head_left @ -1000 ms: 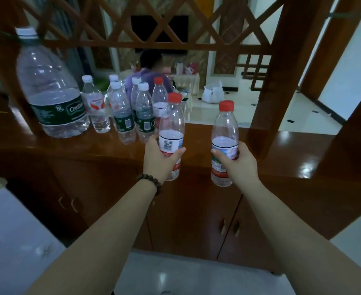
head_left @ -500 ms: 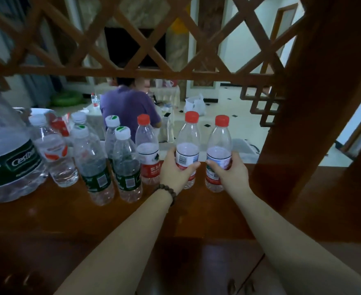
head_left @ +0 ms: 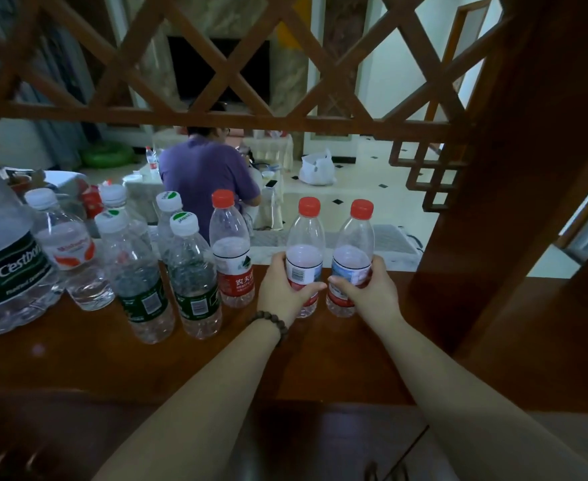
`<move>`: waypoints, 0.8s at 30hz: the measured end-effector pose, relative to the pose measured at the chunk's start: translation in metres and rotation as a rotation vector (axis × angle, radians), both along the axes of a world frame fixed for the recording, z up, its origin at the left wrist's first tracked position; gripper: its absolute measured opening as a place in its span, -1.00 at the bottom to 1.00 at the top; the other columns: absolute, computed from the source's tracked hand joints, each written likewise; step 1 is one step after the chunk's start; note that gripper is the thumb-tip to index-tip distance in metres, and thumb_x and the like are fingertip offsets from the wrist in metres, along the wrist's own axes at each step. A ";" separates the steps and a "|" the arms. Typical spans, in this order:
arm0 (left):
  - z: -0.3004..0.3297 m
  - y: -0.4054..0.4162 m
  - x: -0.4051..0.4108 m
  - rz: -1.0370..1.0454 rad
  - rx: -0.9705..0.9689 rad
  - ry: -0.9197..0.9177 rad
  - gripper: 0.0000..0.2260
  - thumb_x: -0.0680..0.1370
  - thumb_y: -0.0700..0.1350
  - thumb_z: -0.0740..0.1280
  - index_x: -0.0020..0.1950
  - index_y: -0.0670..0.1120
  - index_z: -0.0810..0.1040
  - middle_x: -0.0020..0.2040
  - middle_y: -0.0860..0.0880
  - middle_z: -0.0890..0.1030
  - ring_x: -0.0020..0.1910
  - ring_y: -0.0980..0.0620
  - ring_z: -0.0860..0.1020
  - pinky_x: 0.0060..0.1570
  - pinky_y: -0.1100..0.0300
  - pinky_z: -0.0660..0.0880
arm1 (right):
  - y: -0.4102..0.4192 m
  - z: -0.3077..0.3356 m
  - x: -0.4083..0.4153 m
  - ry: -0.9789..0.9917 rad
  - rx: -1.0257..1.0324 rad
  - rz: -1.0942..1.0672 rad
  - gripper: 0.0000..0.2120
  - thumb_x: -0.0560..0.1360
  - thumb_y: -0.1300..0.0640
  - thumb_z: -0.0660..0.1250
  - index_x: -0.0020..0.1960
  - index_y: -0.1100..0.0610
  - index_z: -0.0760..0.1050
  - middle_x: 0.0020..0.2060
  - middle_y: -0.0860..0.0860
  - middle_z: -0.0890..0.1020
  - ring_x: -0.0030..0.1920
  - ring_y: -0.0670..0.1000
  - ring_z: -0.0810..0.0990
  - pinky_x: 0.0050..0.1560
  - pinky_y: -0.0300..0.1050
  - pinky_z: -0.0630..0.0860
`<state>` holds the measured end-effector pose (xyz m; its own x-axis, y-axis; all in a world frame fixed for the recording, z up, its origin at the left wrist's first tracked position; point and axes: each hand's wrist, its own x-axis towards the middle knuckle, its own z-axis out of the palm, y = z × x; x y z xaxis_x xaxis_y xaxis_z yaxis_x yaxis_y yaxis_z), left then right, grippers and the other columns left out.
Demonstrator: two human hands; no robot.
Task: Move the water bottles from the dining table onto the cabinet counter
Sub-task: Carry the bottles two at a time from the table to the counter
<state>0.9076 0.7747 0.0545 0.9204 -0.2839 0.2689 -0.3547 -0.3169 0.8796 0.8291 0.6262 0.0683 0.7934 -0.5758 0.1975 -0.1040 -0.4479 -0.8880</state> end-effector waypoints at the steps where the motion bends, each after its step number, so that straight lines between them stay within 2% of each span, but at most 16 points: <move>1: 0.001 0.000 0.000 -0.009 0.002 0.021 -0.27 0.21 0.10 0.59 0.27 -0.02 0.35 0.18 0.04 0.55 0.06 0.17 0.49 -0.08 0.38 0.38 | 0.000 0.001 0.000 0.004 0.005 0.001 -0.44 0.28 -0.06 0.55 0.15 -0.03 0.34 -0.01 -0.14 0.54 0.01 -0.12 0.52 -0.15 -0.42 0.37; 3: 0.004 0.000 -0.001 -0.020 -0.001 0.046 -0.19 0.17 0.13 0.59 0.31 -0.03 0.32 0.21 0.03 0.54 0.10 0.15 0.50 -0.02 0.33 0.43 | -0.001 0.003 0.001 0.017 0.009 0.006 -0.42 0.27 -0.07 0.55 0.16 -0.01 0.34 0.01 -0.12 0.56 0.01 -0.11 0.52 -0.13 -0.38 0.39; 5: 0.007 0.002 -0.003 -0.010 0.003 0.036 -0.10 0.14 0.23 0.54 0.36 -0.04 0.29 0.27 0.03 0.51 0.19 0.09 0.49 0.12 0.17 0.48 | -0.001 0.005 0.000 0.036 -0.013 0.010 -0.34 0.27 -0.09 0.55 0.25 0.05 0.34 0.10 -0.05 0.57 0.07 -0.06 0.53 -0.02 -0.27 0.42; 8: 0.011 0.008 -0.010 0.028 0.096 0.010 -0.02 0.18 0.33 0.46 0.46 -0.06 0.19 0.39 -0.02 0.39 0.33 0.02 0.38 0.26 0.06 0.39 | -0.002 0.009 -0.006 0.044 -0.055 0.004 -0.27 0.29 -0.12 0.52 0.34 0.07 0.30 0.21 0.01 0.55 0.20 0.03 0.52 0.06 -0.18 0.44; 10: 0.012 0.012 -0.015 0.066 0.186 -0.038 -0.05 0.23 0.36 0.42 0.47 -0.06 0.17 0.42 -0.04 0.34 0.38 -0.03 0.32 0.25 0.10 0.33 | -0.001 0.012 -0.014 0.047 -0.085 -0.004 -0.25 0.32 -0.14 0.49 0.39 0.09 0.27 0.27 0.05 0.52 0.25 0.07 0.49 0.08 -0.16 0.42; 13: 0.016 0.021 -0.028 0.122 0.292 -0.115 -0.10 0.31 0.38 0.36 0.49 -0.05 0.14 0.46 -0.05 0.28 0.42 -0.03 0.26 0.33 0.02 0.27 | 0.005 0.015 -0.032 0.089 -0.161 -0.061 -0.21 0.39 -0.18 0.41 0.47 0.12 0.19 0.38 0.12 0.39 0.35 0.11 0.39 0.18 -0.08 0.38; 16: 0.019 0.030 -0.049 0.185 0.351 -0.256 -0.21 0.40 0.34 0.29 0.48 -0.06 0.19 0.44 -0.07 0.33 0.40 -0.03 0.29 0.32 0.05 0.25 | 0.020 0.013 -0.059 0.041 -0.309 -0.069 -0.32 0.44 -0.18 0.35 0.43 0.11 0.24 0.32 0.10 0.41 0.31 0.08 0.39 0.18 -0.05 0.40; 19: 0.020 0.046 -0.077 0.256 0.436 -0.320 -0.28 0.46 0.32 0.20 0.48 -0.10 0.22 0.45 -0.09 0.32 0.42 -0.05 0.26 0.37 0.01 0.24 | 0.042 0.009 -0.082 -0.042 -0.442 0.022 -0.45 0.48 -0.11 0.31 0.37 0.12 0.30 0.25 0.07 0.44 0.28 0.04 0.38 0.17 -0.10 0.40; 21: 0.018 0.063 -0.094 0.282 0.462 -0.349 -0.32 0.48 0.30 0.19 0.46 -0.09 0.26 0.42 -0.08 0.36 0.39 -0.02 0.29 0.36 0.00 0.27 | 0.058 0.007 -0.089 -0.050 -0.487 0.100 -0.47 0.50 -0.11 0.28 0.38 0.11 0.31 0.28 0.06 0.44 0.31 0.04 0.37 0.25 -0.06 0.41; 24: 0.016 0.100 -0.114 0.347 0.507 -0.334 -0.37 0.48 0.28 0.22 0.43 -0.05 0.29 0.37 -0.04 0.40 0.34 0.01 0.34 0.32 0.02 0.33 | 0.086 0.006 -0.092 -0.048 -0.511 0.185 -0.46 0.52 -0.14 0.25 0.42 0.06 0.29 0.35 0.03 0.41 0.36 0.01 0.34 0.31 -0.12 0.30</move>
